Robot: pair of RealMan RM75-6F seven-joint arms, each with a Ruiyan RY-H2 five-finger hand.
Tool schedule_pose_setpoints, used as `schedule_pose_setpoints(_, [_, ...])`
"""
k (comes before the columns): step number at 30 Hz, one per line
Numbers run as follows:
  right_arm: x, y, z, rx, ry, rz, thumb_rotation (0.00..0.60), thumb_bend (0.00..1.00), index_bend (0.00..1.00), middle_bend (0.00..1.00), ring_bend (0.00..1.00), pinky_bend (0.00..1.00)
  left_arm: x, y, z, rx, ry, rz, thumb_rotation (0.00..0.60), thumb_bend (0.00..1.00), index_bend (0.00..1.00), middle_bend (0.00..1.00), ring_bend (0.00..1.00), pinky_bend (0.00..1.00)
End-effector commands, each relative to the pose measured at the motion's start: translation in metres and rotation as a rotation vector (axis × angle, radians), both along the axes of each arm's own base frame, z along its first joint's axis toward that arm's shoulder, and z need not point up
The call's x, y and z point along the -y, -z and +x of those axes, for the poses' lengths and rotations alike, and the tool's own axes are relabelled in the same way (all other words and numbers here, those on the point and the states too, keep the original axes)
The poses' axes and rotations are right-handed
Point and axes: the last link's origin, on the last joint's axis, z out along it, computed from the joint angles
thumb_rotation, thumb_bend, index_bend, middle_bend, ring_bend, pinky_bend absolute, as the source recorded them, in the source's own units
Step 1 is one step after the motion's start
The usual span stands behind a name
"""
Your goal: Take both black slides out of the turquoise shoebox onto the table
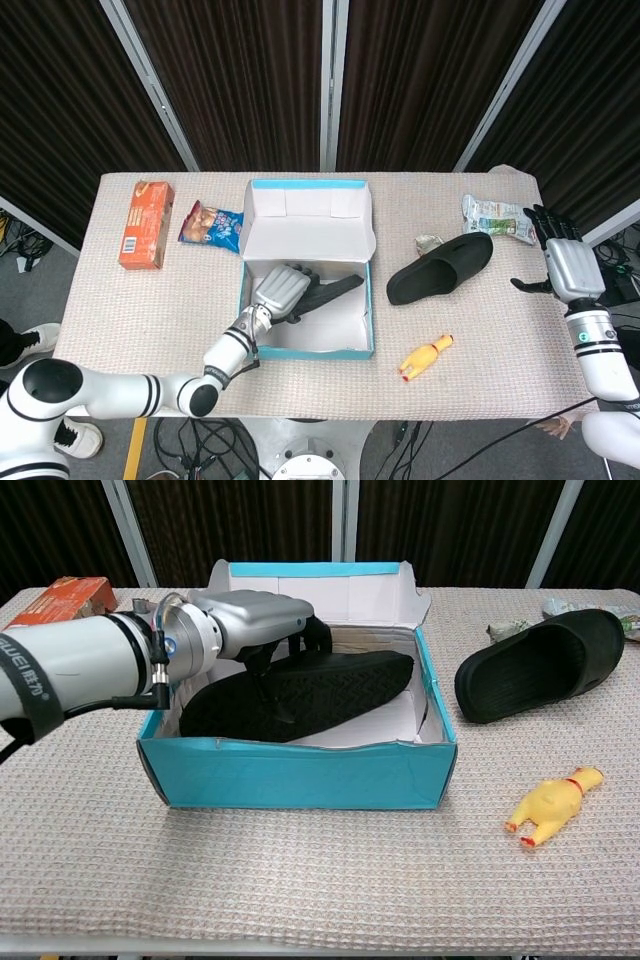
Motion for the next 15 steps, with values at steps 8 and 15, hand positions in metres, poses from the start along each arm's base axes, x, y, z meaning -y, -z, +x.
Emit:
schedule_pose_setpoints(8, [-0.001,-0.002,0.000,0.007,-0.002,-0.009,0.600,0.00,0.00,0.00,0.00,0.00,0.007,-0.015,-0.006,0.048,0.049,-0.003,0.600,0.26,0.56,0.62,0.61,0.78])
schedule_pose_setpoints(15, [-0.002,-0.003,0.002,0.012,-0.006,-0.012,0.600,0.00,0.00,0.00,0.00,0.00,0.011,-0.053,-0.004,0.199,0.079,0.091,0.600,0.26,0.56,0.62,0.61,0.79])
